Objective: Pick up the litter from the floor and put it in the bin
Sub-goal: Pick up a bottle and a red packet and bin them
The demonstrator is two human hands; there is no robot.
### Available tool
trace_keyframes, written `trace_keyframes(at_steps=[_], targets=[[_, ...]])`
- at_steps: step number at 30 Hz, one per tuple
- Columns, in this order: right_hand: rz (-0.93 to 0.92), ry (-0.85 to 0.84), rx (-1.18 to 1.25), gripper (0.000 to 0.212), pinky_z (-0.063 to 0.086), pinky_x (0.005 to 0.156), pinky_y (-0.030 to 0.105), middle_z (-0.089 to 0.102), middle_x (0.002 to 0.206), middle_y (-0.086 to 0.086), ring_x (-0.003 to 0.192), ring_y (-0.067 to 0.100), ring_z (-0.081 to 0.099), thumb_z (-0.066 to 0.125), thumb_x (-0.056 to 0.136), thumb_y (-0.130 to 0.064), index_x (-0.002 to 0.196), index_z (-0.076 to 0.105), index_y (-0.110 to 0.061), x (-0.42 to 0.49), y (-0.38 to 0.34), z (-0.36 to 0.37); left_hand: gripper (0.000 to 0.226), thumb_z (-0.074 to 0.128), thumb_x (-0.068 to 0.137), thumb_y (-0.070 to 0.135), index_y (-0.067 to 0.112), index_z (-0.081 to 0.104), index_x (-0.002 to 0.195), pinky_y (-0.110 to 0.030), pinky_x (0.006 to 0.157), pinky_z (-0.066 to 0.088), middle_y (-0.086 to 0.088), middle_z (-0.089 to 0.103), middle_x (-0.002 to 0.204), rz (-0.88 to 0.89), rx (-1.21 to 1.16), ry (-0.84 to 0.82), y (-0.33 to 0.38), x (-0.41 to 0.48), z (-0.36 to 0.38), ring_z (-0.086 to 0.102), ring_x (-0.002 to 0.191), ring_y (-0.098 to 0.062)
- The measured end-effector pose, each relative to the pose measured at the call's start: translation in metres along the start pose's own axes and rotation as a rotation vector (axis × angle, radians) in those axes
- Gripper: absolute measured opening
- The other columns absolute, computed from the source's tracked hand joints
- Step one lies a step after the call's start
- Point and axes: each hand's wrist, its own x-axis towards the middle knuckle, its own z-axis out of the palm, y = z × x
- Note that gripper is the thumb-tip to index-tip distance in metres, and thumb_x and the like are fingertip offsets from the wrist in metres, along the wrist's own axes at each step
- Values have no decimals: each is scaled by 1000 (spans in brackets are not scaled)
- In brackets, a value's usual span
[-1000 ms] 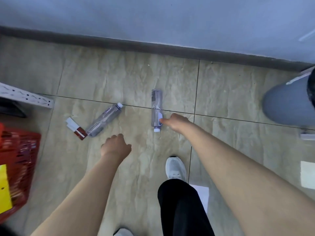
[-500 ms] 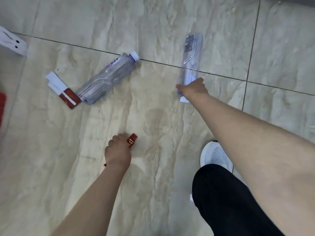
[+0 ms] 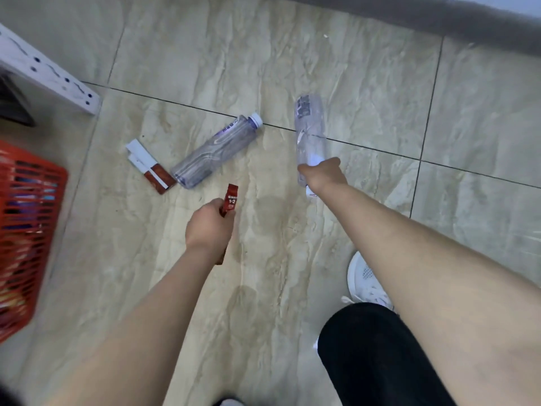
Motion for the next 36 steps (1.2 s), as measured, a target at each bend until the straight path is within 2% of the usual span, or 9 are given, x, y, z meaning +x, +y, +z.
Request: trace_keyframes(at_steps=[3, 7, 10, 13, 16, 23, 26, 31, 36], targets=[[-8, -7, -52, 54, 34, 53, 28, 55, 94, 8, 67, 25, 53, 55, 82, -35, 121, 32, -5, -29, -10, -29, 12, 51, 88, 26, 17, 59, 88, -33, 68, 49, 0, 73, 87, 15, -42, -44, 33, -12, -36, 64, 82, -26], [-44, 31, -52, 59, 39, 68, 31, 61, 113, 12, 96, 30, 63, 55, 83, -39, 125, 31, -5, -70, -13, -99, 9, 52, 87, 28, 26, 55, 78, -24, 56, 41, 11, 71, 74, 79, -51, -109, 97, -47, -85, 61, 69, -14], [-22, 68, 5, 58, 39, 64, 30, 57, 97, 8, 82, 28, 61, 57, 81, -35, 123, 32, -4, -104, -7, -164, 19, 54, 85, 30, 24, 52, 67, -25, 56, 42, 14, 69, 67, 148, -35, -157, 152, -81, -118, 60, 63, -12], [16, 132, 59, 53, 35, 52, 28, 46, 73, 0, 60, 21, 52, 58, 81, -36, 117, 33, -6, -141, 10, -232, 13, 52, 84, 26, 21, 59, 74, -27, 63, 48, 11, 70, 67, 213, -31, -245, 210, -121, -141, 62, 61, -11], [28, 181, 89, 55, 37, 57, 29, 53, 81, 3, 73, 25, 55, 58, 80, -35, 118, 33, -5, -166, 32, -299, 13, 51, 85, 21, 17, 60, 76, -31, 69, 52, 8, 71, 67, 260, -68, -297, 264, -158, -150, 64, 65, -16], [42, 352, 154, 61, 39, 71, 31, 50, 102, 3, 86, 26, 52, 60, 81, -40, 125, 36, -4, -160, 108, -480, 13, 51, 88, 20, 13, 59, 80, -31, 63, 52, 0, 71, 56, 269, -182, -439, 415, -224, -92, 68, 57, -22], [84, 362, 222, 64, 44, 77, 34, 51, 107, 3, 96, 29, 57, 60, 81, -43, 126, 34, -6, -142, 146, -544, 19, 50, 93, 22, 8, 56, 82, -23, 42, 49, -3, 66, 45, 221, -297, -527, 491, -250, -53, 62, 37, -18], [155, 359, 280, 65, 42, 68, 34, 49, 95, 3, 82, 28, 52, 58, 82, -49, 125, 33, -6, -113, 194, -625, 13, 48, 94, 17, 4, 52, 94, -21, 37, 44, -13, 61, 62, 225, -301, -620, 610, -285, 5, 56, 36, -18], [230, 398, 312, 69, 38, 69, 34, 55, 106, 8, 84, 27, 48, 59, 82, -49, 129, 33, -6, -79, 225, -684, 12, 45, 89, -3, 3, 46, 99, -22, 41, 46, -12, 60, 72, 203, -286, -715, 702, -300, 48, 53, 50, -20]])
